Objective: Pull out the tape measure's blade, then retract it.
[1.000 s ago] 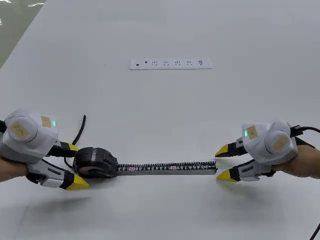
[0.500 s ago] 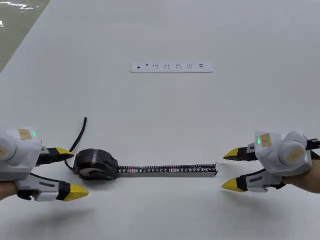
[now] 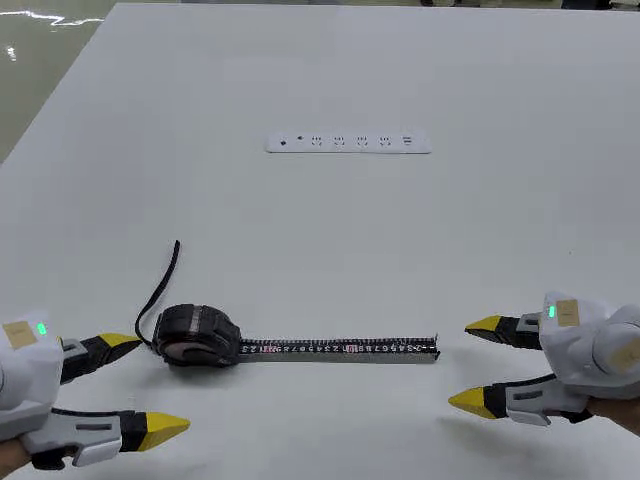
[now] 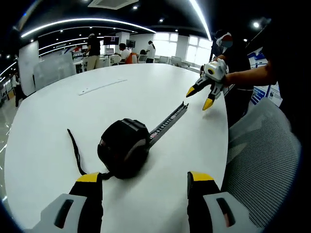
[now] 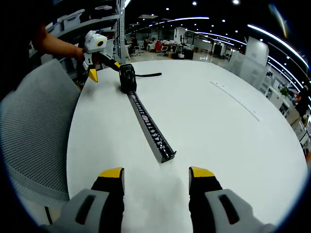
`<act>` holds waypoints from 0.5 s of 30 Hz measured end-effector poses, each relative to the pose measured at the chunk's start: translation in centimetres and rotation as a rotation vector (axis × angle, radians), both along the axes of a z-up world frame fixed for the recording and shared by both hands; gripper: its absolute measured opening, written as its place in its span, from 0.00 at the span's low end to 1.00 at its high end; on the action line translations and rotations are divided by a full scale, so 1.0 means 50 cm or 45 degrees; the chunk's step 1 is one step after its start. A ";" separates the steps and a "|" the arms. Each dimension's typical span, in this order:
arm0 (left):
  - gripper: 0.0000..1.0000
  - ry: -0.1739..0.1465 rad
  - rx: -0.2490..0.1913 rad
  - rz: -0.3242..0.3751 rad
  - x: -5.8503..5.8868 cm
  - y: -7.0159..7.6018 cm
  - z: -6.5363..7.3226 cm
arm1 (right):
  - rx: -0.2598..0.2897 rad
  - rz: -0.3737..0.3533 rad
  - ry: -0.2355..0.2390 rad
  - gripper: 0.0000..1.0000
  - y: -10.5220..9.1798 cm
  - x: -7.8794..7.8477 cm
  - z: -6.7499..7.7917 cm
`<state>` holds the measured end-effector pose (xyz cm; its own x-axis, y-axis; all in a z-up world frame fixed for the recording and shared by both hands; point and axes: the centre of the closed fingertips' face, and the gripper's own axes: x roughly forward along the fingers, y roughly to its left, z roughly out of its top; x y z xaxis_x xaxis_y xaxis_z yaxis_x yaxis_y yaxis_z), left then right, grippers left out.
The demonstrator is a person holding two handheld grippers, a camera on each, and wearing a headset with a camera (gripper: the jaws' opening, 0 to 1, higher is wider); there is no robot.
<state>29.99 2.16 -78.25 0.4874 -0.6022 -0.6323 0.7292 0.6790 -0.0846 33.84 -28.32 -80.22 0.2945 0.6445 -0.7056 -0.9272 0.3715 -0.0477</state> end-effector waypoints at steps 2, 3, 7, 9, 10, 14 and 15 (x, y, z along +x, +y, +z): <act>0.69 -0.015 -0.002 0.019 -0.007 0.002 0.003 | 0.011 -0.024 -0.009 0.54 -0.001 -0.007 0.002; 0.69 -0.015 -0.008 0.024 -0.010 0.001 0.004 | 0.022 -0.038 -0.014 0.55 -0.001 -0.008 0.004; 0.71 -0.009 -0.017 0.028 -0.028 -0.002 0.004 | 0.061 -0.094 -0.009 0.59 0.002 -0.023 0.007; 0.72 -0.017 -0.024 0.043 -0.032 -0.002 0.008 | 0.067 -0.105 0.000 0.60 0.004 -0.033 0.006; 0.72 -0.023 -0.034 0.056 -0.034 -0.002 0.013 | 0.071 -0.116 -0.006 0.61 0.005 -0.040 0.008; 0.78 -0.061 -0.054 0.084 -0.039 -0.005 0.027 | 0.131 -0.183 -0.019 0.64 0.013 -0.055 0.024; 0.79 -0.066 -0.055 0.088 -0.040 -0.006 0.028 | 0.131 -0.191 -0.024 0.66 0.014 -0.058 0.025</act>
